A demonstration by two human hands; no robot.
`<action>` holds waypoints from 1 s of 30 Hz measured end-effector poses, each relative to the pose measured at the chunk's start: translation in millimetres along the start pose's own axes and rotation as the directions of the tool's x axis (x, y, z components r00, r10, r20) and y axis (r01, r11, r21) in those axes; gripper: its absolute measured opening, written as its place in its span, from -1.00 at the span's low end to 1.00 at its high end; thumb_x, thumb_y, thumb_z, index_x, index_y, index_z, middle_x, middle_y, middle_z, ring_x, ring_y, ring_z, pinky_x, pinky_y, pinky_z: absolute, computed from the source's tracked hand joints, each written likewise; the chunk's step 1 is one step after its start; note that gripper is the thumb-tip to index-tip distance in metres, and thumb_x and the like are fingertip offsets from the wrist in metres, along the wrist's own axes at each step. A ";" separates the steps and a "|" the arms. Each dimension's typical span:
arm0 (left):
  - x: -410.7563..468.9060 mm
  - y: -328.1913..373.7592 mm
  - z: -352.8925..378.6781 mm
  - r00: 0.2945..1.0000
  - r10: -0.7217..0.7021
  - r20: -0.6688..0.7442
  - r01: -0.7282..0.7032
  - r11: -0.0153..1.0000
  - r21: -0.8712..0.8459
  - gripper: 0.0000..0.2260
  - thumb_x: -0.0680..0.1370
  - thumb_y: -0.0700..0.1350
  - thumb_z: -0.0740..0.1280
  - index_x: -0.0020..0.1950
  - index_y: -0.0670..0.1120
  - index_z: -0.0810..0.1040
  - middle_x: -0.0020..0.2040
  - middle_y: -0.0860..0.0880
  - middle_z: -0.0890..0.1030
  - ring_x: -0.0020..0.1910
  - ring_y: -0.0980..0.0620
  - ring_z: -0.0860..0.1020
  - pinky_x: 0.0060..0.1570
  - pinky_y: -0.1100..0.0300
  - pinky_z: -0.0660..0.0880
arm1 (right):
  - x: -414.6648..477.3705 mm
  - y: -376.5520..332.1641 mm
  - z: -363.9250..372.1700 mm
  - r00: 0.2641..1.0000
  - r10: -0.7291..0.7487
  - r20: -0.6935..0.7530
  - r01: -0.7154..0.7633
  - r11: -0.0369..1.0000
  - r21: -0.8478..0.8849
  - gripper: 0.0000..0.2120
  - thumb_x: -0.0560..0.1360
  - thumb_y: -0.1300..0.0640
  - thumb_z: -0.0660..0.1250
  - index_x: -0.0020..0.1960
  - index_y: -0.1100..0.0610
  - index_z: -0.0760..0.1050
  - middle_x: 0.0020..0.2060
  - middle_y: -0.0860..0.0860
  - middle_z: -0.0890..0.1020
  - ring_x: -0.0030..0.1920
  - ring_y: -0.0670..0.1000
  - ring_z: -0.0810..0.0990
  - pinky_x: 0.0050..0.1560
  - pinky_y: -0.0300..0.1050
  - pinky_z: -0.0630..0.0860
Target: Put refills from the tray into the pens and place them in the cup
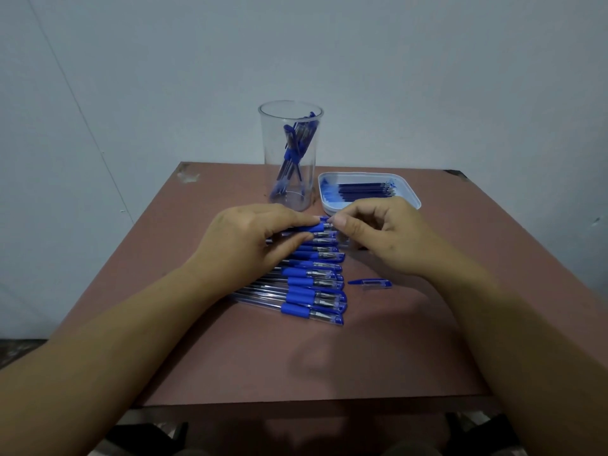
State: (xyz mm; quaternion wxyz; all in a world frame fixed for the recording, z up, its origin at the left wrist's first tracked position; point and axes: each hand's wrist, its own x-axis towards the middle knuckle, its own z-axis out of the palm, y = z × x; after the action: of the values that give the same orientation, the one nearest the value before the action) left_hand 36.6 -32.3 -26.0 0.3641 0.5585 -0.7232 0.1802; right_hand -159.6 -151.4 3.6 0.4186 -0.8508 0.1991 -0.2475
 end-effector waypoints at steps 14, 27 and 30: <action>-0.8 3.4 -0.5 0.996 -0.087 0.033 0.090 0.992 -0.085 -0.72 0.56 0.07 0.33 0.18 0.00 0.66 -0.03 0.09 0.70 -0.12 0.16 0.65 -0.16 0.10 0.60 | 1.1 3.3 -8.9 0.972 -0.220 -0.080 0.203 0.963 -0.177 -0.84 0.37 0.23 0.53 -0.12 0.03 0.63 -0.22 -0.11 0.66 -0.19 -0.11 0.63 -0.10 -0.16 0.60; -2.8 -1.7 -4.8 0.997 -0.050 0.062 0.047 0.997 0.054 -0.74 0.55 0.08 0.31 0.14 0.01 0.67 -0.05 0.10 0.70 -0.17 0.19 0.61 -0.16 0.30 0.53 | -4.3 4.8 -26.2 0.961 0.159 0.226 0.023 0.768 -0.640 -0.80 0.52 0.22 0.34 -0.04 -0.06 0.63 -0.16 -0.17 0.57 -0.16 -0.23 0.54 -0.15 -0.39 0.40; -2.7 -0.9 -4.4 0.996 -0.046 0.070 0.042 0.997 0.060 -0.73 0.54 0.08 0.31 0.14 0.01 0.67 -0.04 0.09 0.71 -0.16 0.16 0.63 -0.15 0.30 0.52 | -3.2 5.7 -21.6 0.948 0.177 0.264 0.043 0.752 -0.658 -0.78 0.54 0.24 0.32 0.02 -0.05 0.63 -0.11 -0.17 0.54 -0.12 -0.19 0.54 -0.10 -0.31 0.44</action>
State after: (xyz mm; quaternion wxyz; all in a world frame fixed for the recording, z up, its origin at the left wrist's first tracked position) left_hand 39.2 -27.8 -25.2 0.3255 0.5908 -0.7178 0.1728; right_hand -175.6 -166.2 9.5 0.1285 -0.9633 0.2355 -0.0100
